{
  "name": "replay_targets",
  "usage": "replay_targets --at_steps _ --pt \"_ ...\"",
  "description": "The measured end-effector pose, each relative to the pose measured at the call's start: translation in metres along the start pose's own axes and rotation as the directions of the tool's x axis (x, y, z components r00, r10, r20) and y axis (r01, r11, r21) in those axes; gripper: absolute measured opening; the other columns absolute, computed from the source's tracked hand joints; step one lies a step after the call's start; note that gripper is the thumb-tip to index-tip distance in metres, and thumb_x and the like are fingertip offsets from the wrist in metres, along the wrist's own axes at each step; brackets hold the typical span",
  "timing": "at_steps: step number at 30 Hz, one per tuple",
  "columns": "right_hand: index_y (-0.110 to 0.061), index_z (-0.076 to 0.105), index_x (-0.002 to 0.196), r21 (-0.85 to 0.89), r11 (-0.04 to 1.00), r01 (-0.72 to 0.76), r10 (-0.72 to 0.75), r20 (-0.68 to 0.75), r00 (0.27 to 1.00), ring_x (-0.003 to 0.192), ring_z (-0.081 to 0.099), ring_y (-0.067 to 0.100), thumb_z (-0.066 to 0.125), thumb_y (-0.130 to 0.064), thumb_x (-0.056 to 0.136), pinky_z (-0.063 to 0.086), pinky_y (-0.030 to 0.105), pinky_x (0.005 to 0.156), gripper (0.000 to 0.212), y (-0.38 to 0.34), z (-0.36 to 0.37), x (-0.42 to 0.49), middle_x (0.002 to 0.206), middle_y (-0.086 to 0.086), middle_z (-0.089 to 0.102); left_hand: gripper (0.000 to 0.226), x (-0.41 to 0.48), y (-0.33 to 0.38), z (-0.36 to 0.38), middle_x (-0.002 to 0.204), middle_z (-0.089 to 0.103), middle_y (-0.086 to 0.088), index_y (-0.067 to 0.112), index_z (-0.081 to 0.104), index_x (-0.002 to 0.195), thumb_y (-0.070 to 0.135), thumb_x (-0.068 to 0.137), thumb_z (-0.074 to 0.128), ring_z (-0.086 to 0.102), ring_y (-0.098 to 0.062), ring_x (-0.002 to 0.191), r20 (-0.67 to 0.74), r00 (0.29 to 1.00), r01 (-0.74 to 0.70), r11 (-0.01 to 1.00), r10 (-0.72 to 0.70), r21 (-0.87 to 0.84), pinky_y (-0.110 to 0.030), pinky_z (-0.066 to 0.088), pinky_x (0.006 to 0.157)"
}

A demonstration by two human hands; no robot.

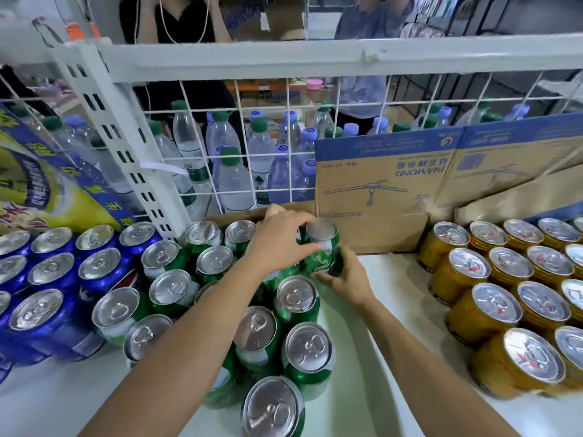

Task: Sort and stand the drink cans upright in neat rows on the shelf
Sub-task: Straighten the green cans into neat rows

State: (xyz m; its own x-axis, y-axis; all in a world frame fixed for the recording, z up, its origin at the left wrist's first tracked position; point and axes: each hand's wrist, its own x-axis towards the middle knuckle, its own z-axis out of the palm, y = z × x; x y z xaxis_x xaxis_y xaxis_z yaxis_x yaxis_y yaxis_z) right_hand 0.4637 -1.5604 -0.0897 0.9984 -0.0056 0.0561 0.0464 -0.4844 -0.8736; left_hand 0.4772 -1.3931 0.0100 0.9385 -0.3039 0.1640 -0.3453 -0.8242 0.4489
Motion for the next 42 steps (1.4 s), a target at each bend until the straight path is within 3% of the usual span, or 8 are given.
replay_targets --at_steps 4,11,18,22,26,32,36,42 --pt "-0.014 0.043 0.127 0.079 0.997 -0.027 0.028 -0.013 1.0 0.097 0.062 0.016 0.08 -0.015 0.071 0.05 0.029 0.086 0.067 0.0 0.002 -0.007 0.109 -0.001 0.062 0.017 0.003 -0.008 0.003 0.083 0.052 0.017 0.032 0.064 0.091 0.037 0.078 0.074 0.045 -0.02 0.1 -0.059 0.997 -0.042 0.998 0.04 -0.045 -0.043 0.043 0.09" --pt "-0.009 0.049 0.121 -0.027 0.999 0.029 -0.031 -0.042 0.999 0.104 0.055 0.027 0.08 -0.015 0.066 0.05 0.044 0.089 0.064 0.002 0.005 -0.006 0.112 0.011 0.05 0.014 0.004 -0.01 0.005 0.089 0.061 0.012 0.034 0.059 0.077 0.04 0.078 0.072 0.049 -0.019 0.096 -0.06 0.997 -0.062 0.996 0.058 -0.066 -0.044 0.042 0.09" --pt "-0.009 0.041 0.125 0.003 0.993 0.115 -0.114 -0.046 0.992 0.104 0.049 0.004 0.079 -0.009 0.069 0.042 0.016 0.09 0.067 0.0 0.009 -0.01 0.113 0.0 0.049 0.014 0.003 -0.006 0.006 0.082 0.043 0.018 0.026 0.066 0.08 0.037 0.077 0.075 0.043 -0.016 0.094 -0.095 0.995 -0.043 0.997 0.037 -0.067 -0.043 0.043 0.088" --pt "-0.01 0.045 0.121 -0.137 0.985 0.107 -0.122 -0.103 0.987 0.102 0.046 0.01 0.083 -0.027 0.065 0.04 0.019 0.085 0.069 0.0 0.013 -0.009 0.106 -0.002 0.046 0.016 0.0 -0.003 0.008 0.098 0.045 0.009 0.024 0.067 0.08 0.036 0.076 0.077 0.043 -0.016 0.1 -0.122 0.992 -0.051 0.997 0.044 -0.054 -0.045 0.042 0.089" --pt "-0.009 0.043 0.128 0.02 0.994 0.109 -0.108 -0.05 0.993 0.086 0.056 -0.008 0.077 -0.005 0.072 0.04 0.001 0.071 0.065 0.003 0.006 -0.01 0.105 -0.005 0.055 0.016 0.001 -0.005 0.007 0.106 0.052 0.013 0.03 0.068 0.087 0.035 0.074 0.076 0.05 -0.015 0.103 -0.117 0.991 -0.078 0.994 0.07 -0.071 -0.048 0.044 0.09" --pt "-0.017 0.047 0.123 -0.137 0.986 0.095 -0.106 -0.076 0.991 0.102 0.043 0.012 0.081 -0.036 0.064 0.041 0.024 0.084 0.071 0.009 0.017 -0.004 0.11 0.0 0.051 0.018 0.002 -0.004 0.006 0.09 0.055 0.014 0.032 0.062 0.071 0.033 0.072 0.08 0.053 -0.013 0.087 -0.12 0.991 -0.078 0.99 0.063 -0.12 -0.046 0.047 0.081" --pt "-0.02 0.047 0.122 0.066 0.995 0.072 -0.07 -0.036 0.997 0.094 0.063 0.009 0.079 -0.017 0.07 0.051 0.02 0.075 0.061 0.009 0.011 -0.007 0.109 -0.004 0.064 0.017 0.001 0.001 0.007 0.083 0.05 0.016 0.031 0.063 0.072 0.037 0.073 0.078 0.053 -0.012 0.083 -0.122 0.988 -0.105 0.992 0.096 -0.074 -0.046 0.048 0.078" --pt "-0.02 0.048 0.114 0.001 0.996 0.092 -0.092 -0.034 0.995 0.091 0.063 0.014 0.079 -0.02 0.071 0.051 0.031 0.074 0.053 0.01 0.011 -0.006 0.105 -0.002 0.065 0.018 0.001 -0.002 0.008 0.095 0.052 0.014 0.033 0.06 0.078 0.031 0.073 0.078 0.051 -0.01 0.088 -0.093 0.99 -0.111 0.992 0.105 -0.057 -0.048 0.047 0.084"
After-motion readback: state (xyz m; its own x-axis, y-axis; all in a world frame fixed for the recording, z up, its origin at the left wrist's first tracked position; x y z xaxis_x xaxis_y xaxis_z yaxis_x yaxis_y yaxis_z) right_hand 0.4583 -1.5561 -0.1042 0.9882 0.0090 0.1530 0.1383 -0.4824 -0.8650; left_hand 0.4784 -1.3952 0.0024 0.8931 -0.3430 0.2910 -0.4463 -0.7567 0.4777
